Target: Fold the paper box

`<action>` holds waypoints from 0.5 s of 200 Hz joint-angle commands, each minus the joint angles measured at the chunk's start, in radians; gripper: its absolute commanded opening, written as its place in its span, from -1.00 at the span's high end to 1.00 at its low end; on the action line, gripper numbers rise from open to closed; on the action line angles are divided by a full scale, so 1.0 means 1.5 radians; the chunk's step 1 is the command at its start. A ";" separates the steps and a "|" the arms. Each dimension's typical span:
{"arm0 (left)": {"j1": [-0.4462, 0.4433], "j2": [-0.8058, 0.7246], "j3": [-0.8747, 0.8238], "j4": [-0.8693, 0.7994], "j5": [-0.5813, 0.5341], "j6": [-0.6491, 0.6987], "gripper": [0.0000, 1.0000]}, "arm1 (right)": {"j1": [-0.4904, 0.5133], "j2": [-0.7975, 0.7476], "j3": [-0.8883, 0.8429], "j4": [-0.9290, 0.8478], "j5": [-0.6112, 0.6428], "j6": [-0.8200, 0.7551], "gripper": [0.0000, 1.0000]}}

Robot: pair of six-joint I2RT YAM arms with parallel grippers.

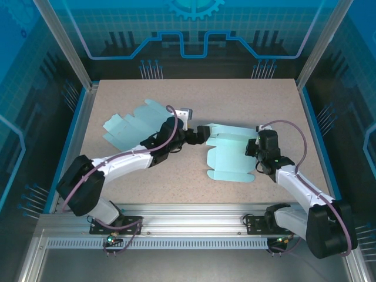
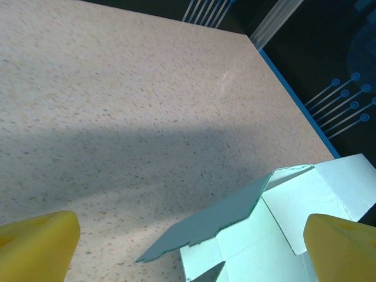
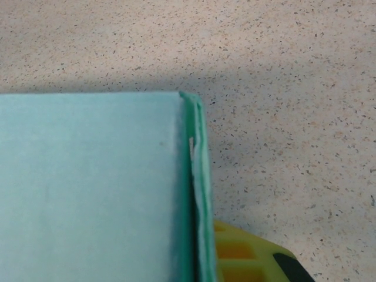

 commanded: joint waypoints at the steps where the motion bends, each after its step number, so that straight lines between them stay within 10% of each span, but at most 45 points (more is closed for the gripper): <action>1: 0.003 0.015 0.034 0.041 0.051 -0.010 -0.98 | -0.006 -0.003 0.021 0.002 0.001 -0.004 1.00; 100: -0.006 0.079 0.047 0.035 0.044 0.006 -0.98 | -0.007 0.000 0.025 0.003 -0.020 -0.017 1.00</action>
